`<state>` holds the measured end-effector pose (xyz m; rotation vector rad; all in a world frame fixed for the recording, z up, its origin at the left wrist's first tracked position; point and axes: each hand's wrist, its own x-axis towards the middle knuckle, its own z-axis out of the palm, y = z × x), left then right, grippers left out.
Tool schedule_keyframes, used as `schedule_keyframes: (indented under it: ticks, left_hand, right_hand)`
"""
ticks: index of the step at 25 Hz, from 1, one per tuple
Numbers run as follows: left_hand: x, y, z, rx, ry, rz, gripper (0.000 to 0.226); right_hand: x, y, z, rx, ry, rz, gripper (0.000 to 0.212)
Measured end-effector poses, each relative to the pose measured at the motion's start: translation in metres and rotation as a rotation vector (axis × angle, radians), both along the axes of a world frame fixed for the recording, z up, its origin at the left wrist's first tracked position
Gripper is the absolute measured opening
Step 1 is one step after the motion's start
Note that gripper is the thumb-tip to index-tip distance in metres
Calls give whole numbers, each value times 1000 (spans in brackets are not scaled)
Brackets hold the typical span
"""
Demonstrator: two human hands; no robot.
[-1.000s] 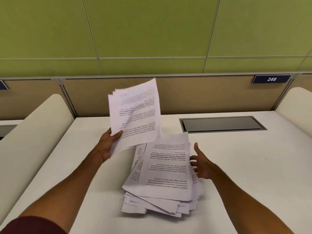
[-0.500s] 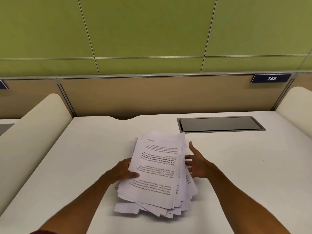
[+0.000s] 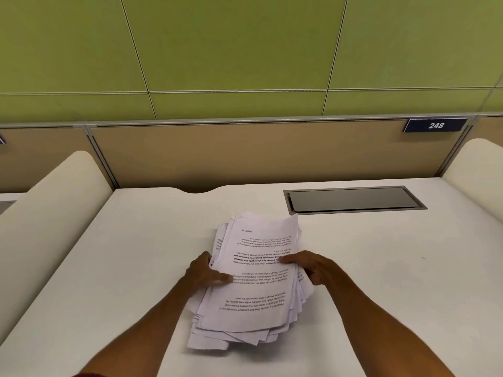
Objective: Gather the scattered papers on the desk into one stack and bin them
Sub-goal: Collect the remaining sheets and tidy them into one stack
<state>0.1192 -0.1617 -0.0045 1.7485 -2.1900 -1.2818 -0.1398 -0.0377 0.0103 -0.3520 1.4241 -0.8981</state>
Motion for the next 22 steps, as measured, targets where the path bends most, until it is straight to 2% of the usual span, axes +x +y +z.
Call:
schedule_keyframes:
  ticks: [4, 7, 9, 11, 14, 16, 20, 22]
  left_hand:
    - [6, -3, -3, 231, 256, 130, 69]
    - [7, -1, -4, 265, 275, 155, 59]
    - [9, -2, 0, 288, 355, 177, 59]
    - [8, -3, 10, 403, 541, 115, 62]
    - [-1, -8, 33, 561, 777, 14, 48]
    - [-13, -16, 54, 436, 789, 1, 43]
    - [-42, -23, 103, 20, 816, -4, 31]
    - [-54, -23, 119, -72, 856, 1, 25]
  right_hand:
    - [-3, 0, 4, -58, 102, 151, 50]
    - [-10, 7, -2, -163, 200, 169, 53]
    - [-15, 14, -2, -252, 208, 165, 51]
    - [-20, 17, 2, -345, 176, 152, 48]
    - [-28, 9, 20, -471, 172, 131, 44]
    - [-33, -1, 36, -551, 233, 83, 40]
    - [-41, -20, 70, -748, 333, -85, 34]
    - [-44, -25, 83, -824, 352, -150, 26]
